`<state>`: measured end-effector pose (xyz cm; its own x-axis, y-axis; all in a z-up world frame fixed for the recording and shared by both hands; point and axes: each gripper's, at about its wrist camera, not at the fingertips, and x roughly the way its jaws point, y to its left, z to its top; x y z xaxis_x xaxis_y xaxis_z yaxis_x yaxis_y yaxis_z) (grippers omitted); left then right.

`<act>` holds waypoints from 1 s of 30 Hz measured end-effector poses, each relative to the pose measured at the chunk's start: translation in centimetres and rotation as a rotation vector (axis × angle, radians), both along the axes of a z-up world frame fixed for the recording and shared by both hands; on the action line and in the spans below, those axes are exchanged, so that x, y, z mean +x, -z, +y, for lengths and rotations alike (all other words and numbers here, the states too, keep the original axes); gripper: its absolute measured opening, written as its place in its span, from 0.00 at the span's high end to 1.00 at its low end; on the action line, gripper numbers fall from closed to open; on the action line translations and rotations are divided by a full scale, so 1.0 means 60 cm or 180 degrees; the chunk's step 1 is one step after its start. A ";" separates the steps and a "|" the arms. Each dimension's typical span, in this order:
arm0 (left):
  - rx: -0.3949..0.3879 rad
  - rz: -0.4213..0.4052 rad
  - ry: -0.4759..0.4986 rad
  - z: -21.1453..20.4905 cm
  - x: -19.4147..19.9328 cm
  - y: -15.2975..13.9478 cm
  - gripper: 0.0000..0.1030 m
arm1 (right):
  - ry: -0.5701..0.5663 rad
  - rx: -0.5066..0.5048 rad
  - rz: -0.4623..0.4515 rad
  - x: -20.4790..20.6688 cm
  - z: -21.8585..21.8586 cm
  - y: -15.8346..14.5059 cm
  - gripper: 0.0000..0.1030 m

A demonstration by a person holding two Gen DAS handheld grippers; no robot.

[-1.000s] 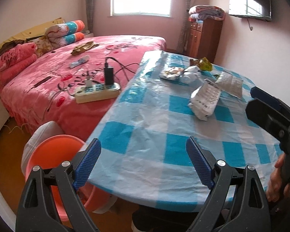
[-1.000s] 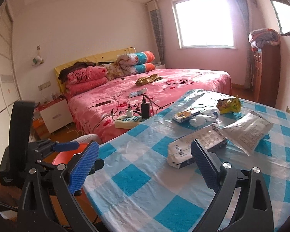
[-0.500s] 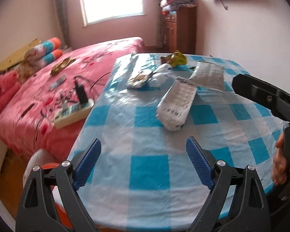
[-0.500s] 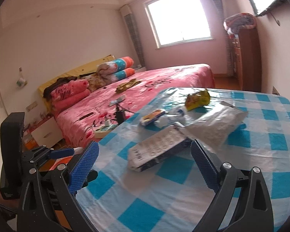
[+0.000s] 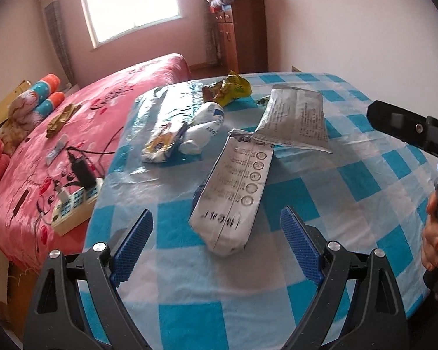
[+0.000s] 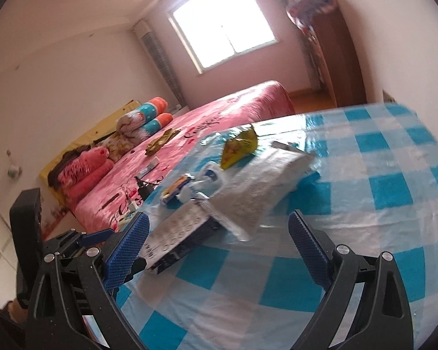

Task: Collect trash
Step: 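Grasp the yellow bread bag with the left tool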

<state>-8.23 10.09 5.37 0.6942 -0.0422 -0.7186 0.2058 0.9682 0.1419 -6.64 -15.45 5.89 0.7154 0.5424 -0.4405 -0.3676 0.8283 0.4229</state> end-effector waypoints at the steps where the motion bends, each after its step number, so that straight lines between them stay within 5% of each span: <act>1: 0.0018 0.0016 0.0014 -0.003 0.005 0.002 0.13 | 0.0017 0.0058 0.0069 0.008 -0.009 0.006 0.08; 8: -0.0197 0.0156 -0.0095 0.021 0.067 -0.004 0.13 | 0.0073 0.0345 0.0401 0.040 -0.044 0.036 0.08; 16: -0.0540 0.0216 -0.0430 0.089 0.168 -0.009 0.13 | 0.0029 0.0278 0.0411 0.048 -0.038 0.041 0.08; 21: -0.0976 0.0339 -0.0444 0.132 0.220 0.002 0.13 | -0.0002 0.0235 0.0407 0.051 -0.033 0.042 0.08; 30: -0.0979 0.0508 -0.0197 0.124 0.272 0.030 0.13 | -0.0015 0.0258 0.0466 0.064 -0.038 0.049 0.08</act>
